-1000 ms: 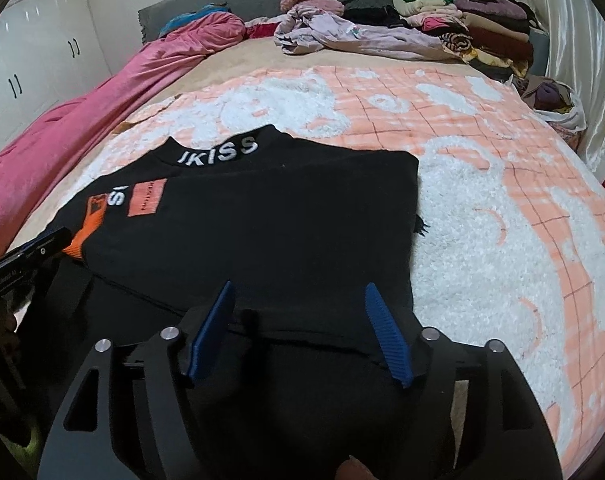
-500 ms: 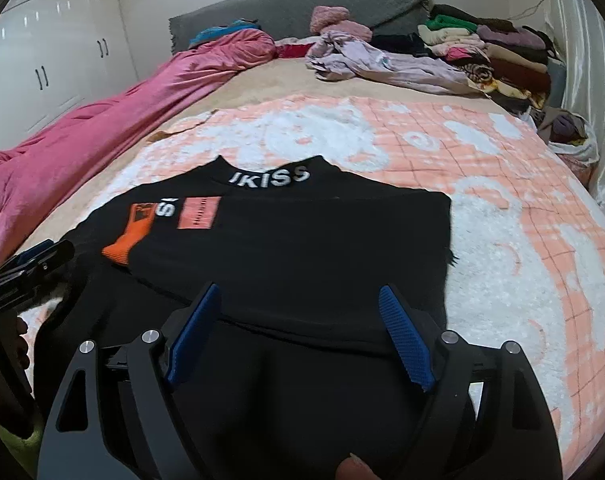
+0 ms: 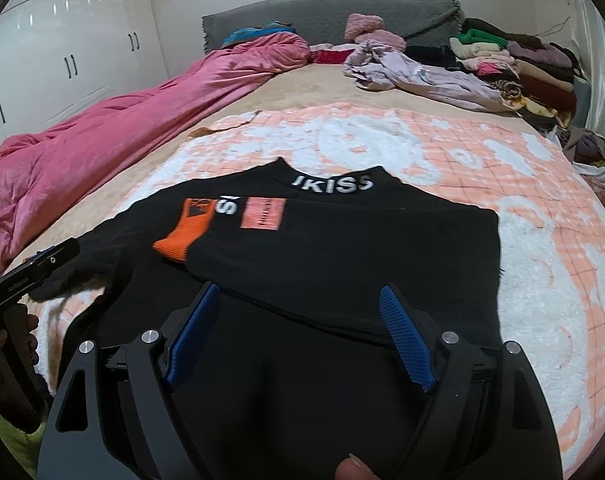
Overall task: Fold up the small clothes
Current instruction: 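Reach the left tool to the other sleeve's orange cuff and grasp it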
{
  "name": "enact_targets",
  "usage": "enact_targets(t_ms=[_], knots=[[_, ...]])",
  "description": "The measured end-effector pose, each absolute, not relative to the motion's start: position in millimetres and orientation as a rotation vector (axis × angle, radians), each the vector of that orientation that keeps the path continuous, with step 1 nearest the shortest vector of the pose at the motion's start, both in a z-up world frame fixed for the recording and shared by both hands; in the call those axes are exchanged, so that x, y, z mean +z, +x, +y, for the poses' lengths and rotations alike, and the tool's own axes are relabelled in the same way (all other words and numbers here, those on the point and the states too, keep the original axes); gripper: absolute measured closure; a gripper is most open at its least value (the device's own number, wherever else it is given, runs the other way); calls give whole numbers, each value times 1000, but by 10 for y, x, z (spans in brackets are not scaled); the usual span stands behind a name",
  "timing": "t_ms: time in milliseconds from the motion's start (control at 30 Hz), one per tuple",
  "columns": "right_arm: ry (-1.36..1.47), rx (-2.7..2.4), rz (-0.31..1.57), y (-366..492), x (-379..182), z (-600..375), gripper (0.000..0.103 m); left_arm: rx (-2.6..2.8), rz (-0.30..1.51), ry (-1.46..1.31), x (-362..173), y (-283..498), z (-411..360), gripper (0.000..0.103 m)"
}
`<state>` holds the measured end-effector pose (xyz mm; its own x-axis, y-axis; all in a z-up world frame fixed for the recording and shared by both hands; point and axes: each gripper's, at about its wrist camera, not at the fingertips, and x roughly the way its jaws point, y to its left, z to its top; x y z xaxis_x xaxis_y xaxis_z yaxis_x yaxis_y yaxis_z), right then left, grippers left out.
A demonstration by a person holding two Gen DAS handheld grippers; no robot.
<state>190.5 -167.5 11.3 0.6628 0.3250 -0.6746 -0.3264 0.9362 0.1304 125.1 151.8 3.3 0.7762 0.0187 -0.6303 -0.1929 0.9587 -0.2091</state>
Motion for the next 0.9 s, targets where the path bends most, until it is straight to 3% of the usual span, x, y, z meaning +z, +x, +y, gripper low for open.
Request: enact_targets(t_ms=[900], knots=[[-90, 585, 741, 1771, 212, -609, 22, 581, 558, -652, -73, 218, 3112, 10]])
